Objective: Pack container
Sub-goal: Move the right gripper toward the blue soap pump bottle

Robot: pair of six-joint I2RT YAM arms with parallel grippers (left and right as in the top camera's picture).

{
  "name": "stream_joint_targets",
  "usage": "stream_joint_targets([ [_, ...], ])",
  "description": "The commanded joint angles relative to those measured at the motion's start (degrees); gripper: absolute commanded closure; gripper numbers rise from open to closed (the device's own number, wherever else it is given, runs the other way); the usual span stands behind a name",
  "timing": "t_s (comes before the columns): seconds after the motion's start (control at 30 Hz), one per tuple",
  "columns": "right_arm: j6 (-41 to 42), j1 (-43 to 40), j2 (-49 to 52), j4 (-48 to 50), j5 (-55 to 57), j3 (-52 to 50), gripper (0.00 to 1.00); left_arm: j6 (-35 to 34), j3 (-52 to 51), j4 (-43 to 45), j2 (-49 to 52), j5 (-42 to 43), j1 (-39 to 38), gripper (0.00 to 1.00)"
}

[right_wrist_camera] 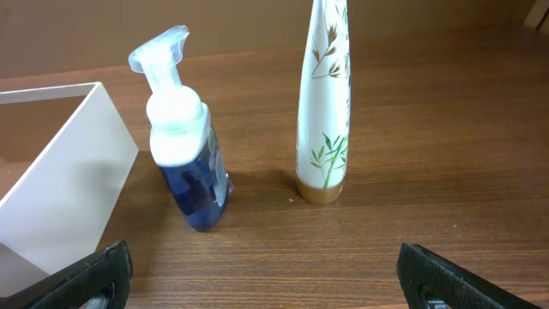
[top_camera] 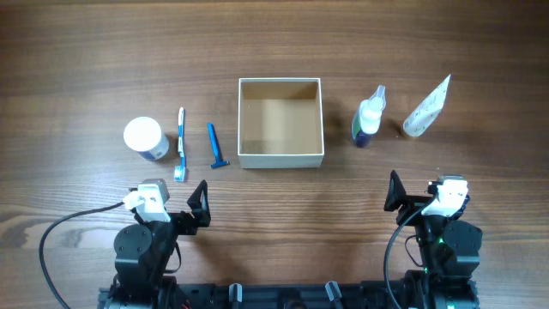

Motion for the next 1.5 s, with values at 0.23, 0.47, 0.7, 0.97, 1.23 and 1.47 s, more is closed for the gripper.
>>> stream_joint_targets([
  [0.23,-1.33,0.24,-0.55,0.2,-0.52,-0.02,0.0,0.72,-0.13,0.2,-0.5,0.5,0.48,0.0],
  [0.47,9.16,0.22,-0.55,1.29,-0.94,0.07,0.0,0.7,-0.13,0.2,-0.48,0.5,0.48,0.0],
  [0.7,15.17,0.22,-0.55,6.19,-11.67,0.09,0.0,0.7,-0.13,0.17,-0.5,0.5,0.48,0.0],
  [0.97,14.36,0.22,4.79,8.26,-16.52,7.85,0.0,0.7,-0.13,0.2,-0.48,0.5,0.48,0.0],
  [1.23,5.79,0.22,30.73,-4.24,-8.17,38.49,0.0,0.7,-0.13,0.2,-0.5,0.5,0.48,0.0],
  [1.47,2.16,0.24,56.92,-28.61,-5.68,68.08,0.0,0.7,-0.13,0.2,-0.5,0.5,0.48,0.0],
])
